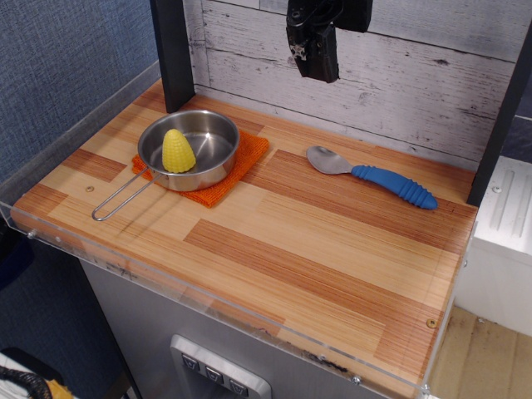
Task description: Pick up the yellow pepper and place it in front of the blue spoon
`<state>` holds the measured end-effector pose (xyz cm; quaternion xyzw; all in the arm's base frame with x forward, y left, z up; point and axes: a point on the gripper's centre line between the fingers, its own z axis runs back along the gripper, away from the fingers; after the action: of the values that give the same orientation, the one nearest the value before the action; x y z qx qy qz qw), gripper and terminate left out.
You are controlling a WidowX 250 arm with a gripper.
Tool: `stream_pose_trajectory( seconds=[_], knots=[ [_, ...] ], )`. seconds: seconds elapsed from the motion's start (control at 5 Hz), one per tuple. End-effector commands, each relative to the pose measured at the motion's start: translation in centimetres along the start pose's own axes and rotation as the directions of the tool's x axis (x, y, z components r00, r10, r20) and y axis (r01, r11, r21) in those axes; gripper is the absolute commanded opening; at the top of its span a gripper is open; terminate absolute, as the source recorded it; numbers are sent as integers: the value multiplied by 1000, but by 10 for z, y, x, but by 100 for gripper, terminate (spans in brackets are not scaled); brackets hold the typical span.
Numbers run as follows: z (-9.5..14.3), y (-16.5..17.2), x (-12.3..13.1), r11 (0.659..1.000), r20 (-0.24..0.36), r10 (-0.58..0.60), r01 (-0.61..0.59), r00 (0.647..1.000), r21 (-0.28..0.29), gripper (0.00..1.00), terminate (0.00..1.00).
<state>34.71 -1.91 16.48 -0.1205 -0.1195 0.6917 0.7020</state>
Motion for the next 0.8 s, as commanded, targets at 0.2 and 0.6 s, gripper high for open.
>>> stream_pose_trajectory(
  seconds=[0.2,0.6],
  knots=[
    [4,16,33,994,16,109,-109,994,-8,100,0],
    [9,44,86,964,66,265,-262,962,-45,100,0]
  ],
)
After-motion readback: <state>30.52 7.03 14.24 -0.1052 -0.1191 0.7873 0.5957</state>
